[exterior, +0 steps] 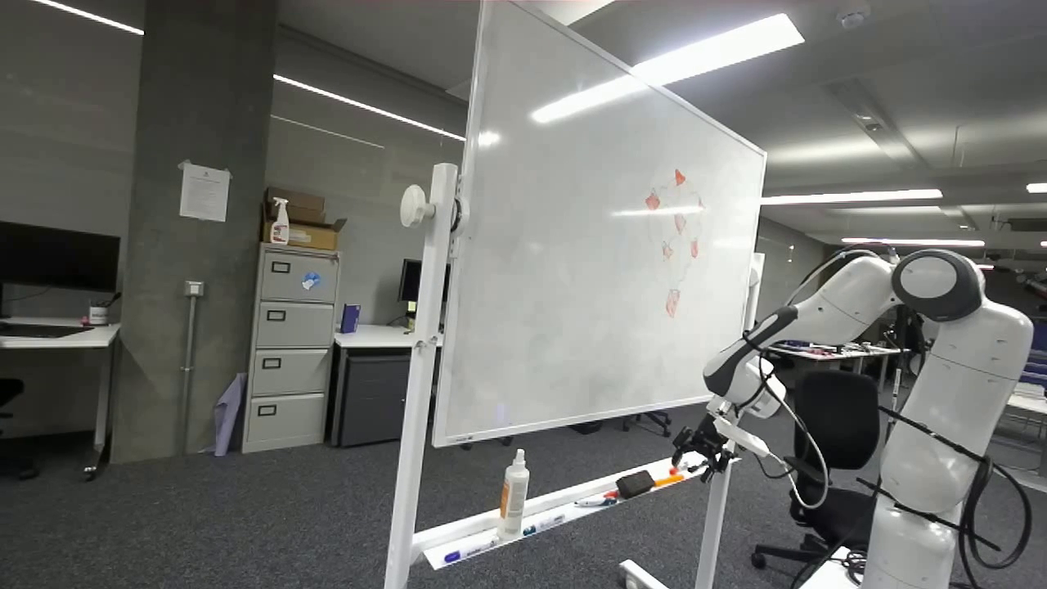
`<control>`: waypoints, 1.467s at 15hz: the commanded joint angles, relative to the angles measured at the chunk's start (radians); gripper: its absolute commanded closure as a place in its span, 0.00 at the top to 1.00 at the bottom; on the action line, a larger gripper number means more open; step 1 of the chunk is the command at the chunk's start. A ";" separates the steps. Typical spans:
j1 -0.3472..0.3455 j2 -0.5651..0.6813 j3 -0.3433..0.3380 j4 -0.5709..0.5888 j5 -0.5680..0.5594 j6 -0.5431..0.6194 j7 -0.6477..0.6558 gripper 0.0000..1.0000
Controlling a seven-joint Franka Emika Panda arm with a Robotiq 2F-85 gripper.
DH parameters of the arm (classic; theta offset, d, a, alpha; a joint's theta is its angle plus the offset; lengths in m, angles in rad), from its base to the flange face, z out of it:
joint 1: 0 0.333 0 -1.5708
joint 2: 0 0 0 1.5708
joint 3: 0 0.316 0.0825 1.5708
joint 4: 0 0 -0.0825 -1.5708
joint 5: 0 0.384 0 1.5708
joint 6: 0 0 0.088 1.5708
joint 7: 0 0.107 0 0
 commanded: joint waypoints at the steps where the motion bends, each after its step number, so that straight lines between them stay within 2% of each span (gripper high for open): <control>1: 0.011 0.040 -0.007 0.014 0.114 0.058 0.010 1.00; 5: -0.005 0.128 -0.007 0.047 0.122 0.069 0.081 1.00; 7: -0.015 0.142 -0.019 0.062 0.066 -0.031 0.051 1.00; 8: -0.004 0.118 -0.003 0.029 0.089 0.031 0.066 1.00; 16: -0.005 0.149 -0.005 0.053 0.083 0.001 0.064 1.00; 22: 0.024 0.186 0.007 0.152 0.389 -0.050 0.092 1.00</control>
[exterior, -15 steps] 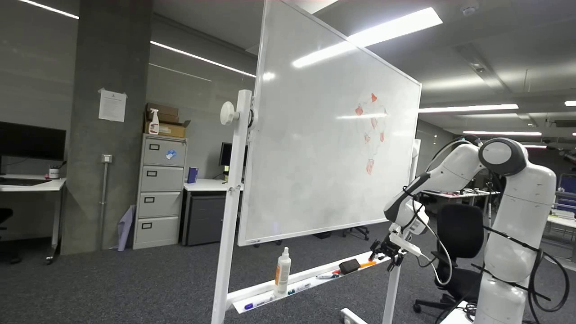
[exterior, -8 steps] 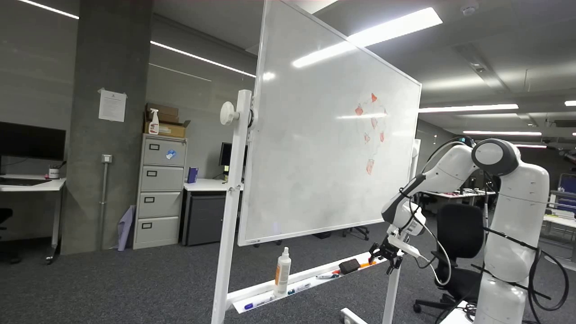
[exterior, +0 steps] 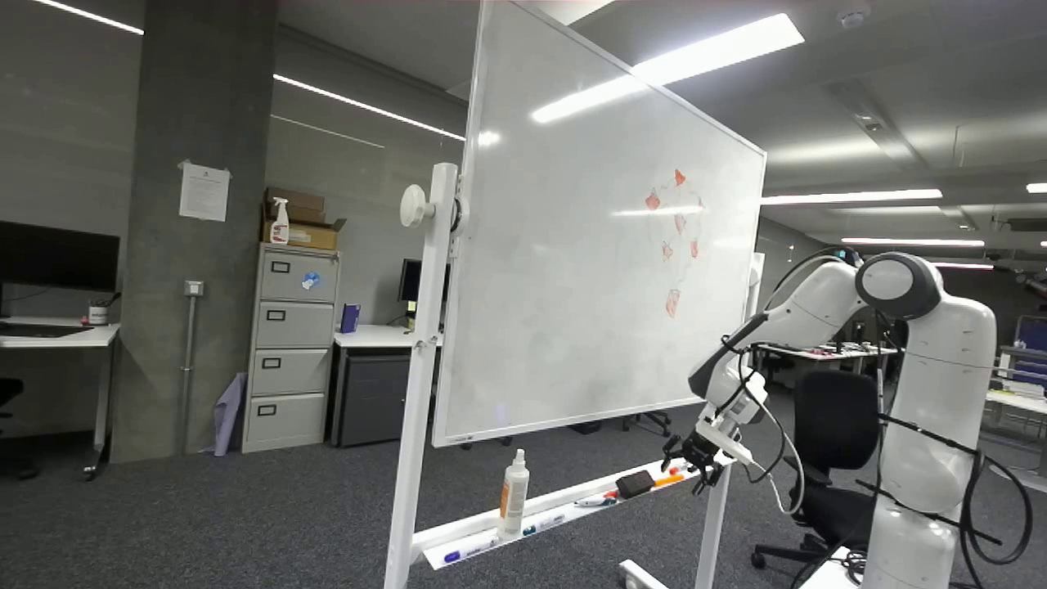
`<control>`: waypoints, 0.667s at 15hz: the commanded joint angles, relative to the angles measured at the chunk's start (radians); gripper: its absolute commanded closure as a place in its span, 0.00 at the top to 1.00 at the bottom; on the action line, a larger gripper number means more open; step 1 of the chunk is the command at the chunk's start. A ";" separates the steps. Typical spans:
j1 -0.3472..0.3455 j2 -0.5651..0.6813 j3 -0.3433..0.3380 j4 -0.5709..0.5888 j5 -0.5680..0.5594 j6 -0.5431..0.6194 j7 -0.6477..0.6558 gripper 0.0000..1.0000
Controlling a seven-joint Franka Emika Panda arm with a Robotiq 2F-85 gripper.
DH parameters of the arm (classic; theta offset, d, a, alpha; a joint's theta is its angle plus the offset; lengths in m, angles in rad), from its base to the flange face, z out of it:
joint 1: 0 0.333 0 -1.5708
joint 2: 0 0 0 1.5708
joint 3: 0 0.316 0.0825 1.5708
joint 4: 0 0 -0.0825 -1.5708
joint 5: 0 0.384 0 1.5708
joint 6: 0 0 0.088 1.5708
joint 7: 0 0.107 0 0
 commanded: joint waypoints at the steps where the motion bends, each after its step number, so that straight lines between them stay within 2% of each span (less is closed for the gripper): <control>1: 0.016 0.034 0.012 0.071 0.183 -0.016 0.020 1.00; 4: 0.034 0.079 0.039 0.124 0.386 0.067 0.000 1.00; 10: 0.091 0.201 0.099 0.239 0.756 0.397 -0.097 1.00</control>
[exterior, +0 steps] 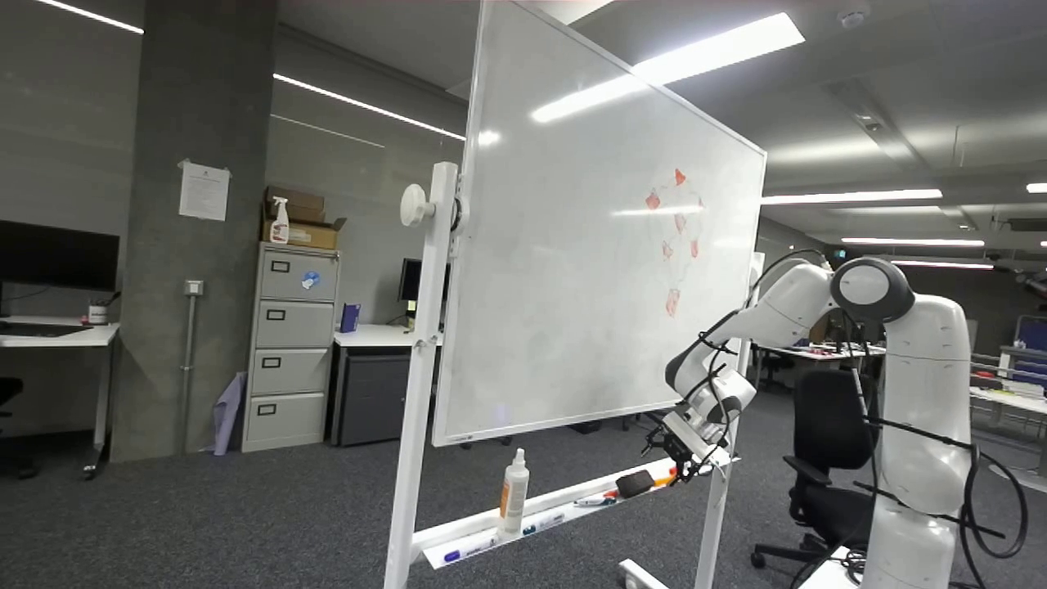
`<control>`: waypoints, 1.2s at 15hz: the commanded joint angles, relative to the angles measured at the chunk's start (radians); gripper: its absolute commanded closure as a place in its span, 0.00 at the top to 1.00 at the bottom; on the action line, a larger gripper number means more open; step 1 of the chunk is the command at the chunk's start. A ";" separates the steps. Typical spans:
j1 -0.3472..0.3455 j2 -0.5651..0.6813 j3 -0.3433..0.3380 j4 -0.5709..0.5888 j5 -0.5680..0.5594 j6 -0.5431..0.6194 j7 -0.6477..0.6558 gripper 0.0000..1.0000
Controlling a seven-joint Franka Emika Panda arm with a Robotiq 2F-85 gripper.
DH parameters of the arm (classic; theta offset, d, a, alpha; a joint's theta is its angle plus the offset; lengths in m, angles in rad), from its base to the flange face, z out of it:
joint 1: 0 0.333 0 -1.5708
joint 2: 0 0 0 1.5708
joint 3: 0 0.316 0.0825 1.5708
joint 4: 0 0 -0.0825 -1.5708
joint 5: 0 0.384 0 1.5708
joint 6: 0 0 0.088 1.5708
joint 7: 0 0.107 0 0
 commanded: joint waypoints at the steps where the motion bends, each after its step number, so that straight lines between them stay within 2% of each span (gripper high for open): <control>1: 0.036 0.079 0.017 0.105 0.200 0.170 -0.083 1.00; 5: 0.074 0.142 0.008 0.172 0.272 0.235 -0.088 1.00; 11: 0.074 0.231 0.013 0.196 0.254 0.232 -0.033 1.00; 18: 0.076 0.257 0.011 0.231 0.253 0.226 -0.036 1.00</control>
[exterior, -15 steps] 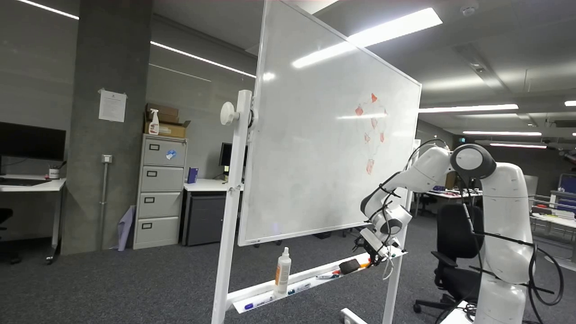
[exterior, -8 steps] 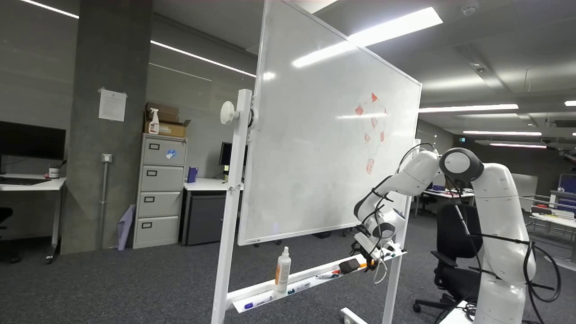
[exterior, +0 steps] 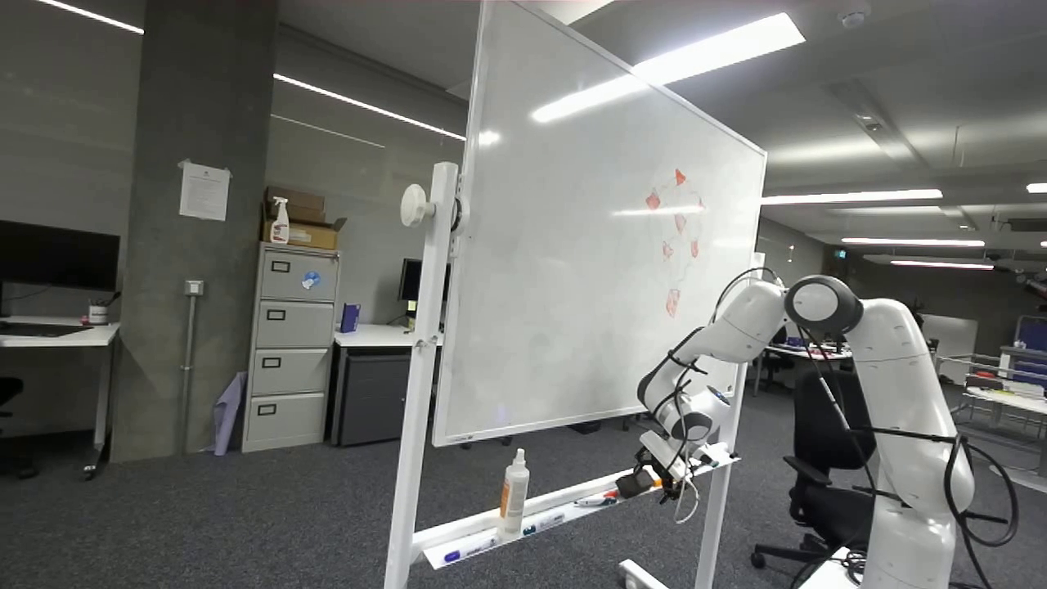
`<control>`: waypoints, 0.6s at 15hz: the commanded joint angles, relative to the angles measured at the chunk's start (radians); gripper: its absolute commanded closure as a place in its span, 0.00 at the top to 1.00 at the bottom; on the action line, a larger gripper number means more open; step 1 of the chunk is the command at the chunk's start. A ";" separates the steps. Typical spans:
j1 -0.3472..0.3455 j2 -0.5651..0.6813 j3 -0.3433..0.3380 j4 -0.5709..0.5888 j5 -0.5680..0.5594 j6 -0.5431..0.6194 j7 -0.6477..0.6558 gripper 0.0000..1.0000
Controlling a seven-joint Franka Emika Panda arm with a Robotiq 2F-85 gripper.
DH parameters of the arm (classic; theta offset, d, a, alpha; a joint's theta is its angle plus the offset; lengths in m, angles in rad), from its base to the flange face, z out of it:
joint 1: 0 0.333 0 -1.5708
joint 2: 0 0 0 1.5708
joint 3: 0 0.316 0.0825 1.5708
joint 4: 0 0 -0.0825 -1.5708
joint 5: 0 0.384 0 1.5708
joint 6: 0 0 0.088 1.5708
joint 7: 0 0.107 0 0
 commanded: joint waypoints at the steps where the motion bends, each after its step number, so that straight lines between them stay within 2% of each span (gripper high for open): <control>1: 0.012 0.001 -0.005 0.030 0.018 0.025 0.003 1.00; 9: 0.015 0.011 -0.006 0.060 0.013 0.029 0.003 1.00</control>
